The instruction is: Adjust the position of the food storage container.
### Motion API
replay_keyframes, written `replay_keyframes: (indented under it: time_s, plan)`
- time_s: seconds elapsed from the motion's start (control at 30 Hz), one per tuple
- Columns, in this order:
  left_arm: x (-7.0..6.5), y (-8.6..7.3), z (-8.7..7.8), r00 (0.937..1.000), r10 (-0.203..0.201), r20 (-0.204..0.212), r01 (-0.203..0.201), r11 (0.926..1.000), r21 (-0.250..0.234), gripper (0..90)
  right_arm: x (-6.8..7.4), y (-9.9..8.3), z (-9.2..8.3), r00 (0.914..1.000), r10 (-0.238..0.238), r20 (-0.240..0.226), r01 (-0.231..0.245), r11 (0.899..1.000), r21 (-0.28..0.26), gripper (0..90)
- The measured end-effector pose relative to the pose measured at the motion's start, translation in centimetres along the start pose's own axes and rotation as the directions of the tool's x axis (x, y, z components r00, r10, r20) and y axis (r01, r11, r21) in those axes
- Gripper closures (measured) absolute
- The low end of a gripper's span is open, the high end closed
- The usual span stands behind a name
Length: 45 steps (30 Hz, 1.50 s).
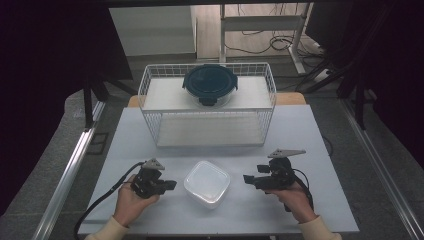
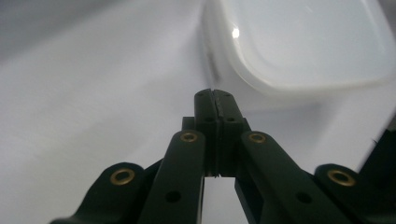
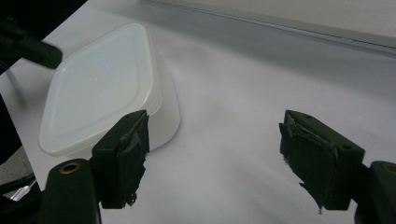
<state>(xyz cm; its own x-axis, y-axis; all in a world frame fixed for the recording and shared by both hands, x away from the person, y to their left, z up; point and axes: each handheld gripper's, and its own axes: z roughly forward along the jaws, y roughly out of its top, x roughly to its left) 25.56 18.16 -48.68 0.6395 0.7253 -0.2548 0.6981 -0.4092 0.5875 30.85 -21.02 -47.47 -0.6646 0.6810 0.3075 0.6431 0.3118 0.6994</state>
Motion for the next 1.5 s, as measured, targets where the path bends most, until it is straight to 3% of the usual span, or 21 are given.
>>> replay_keyframes:
  time_s: [0.3,0.43,0.5,0.63,0.93,1.17,1.5]
  plan:
    - [-1.5,-1.5,2.5,0.9983,-0.008,0.057,0.005,0.9988,0.049,90.0,0.0,0.0,0.1,1.0,-0.007,0.005,0.007,1.0,0.011,23.6]
    - [-1.4,-1.2,2.9,0.9974,-0.028,0.067,0.026,0.9991,0.034,90.0,-0.2,0.0,0.2,0.9999,-0.005,0.01,0.005,1.0,0.008,23.6]
    - [-1.3,-0.8,3.0,0.9941,-0.049,0.097,0.047,0.9986,0.026,90.0,-0.1,0.0,0.2,0.9999,-0.004,0.009,0.004,1.0,0.009,23.6]
    - [-1.5,0.0,3.8,0.9924,-0.051,0.113,0.047,0.9984,0.031,90.0,0.0,0.0,0.2,1.0,-0.003,0.008,0.003,1.0,0.014,23.6]
    - [-0.4,1.3,4.5,0.9953,-0.07,0.067,0.069,0.9973,0.027,90.0,-0.2,0.0,0.1,1.0,-0.001,0.008,0.001,1.0,0.009,23.6]
    - [0.5,2.2,5.0,0.9923,-0.108,0.061,0.107,0.9941,0.015,90.0,-0.3,0.0,0.2,1.0,-0.001,0.006,0.001,1.0,0.014,23.6]
    - [1.0,4.5,6.2,0.9926,-0.11,0.051,0.11,0.9939,0.009,90.0,-0.6,0.1,-0.1,0.9999,0.008,0.007,-0.008,1.0,0.002,23.6]
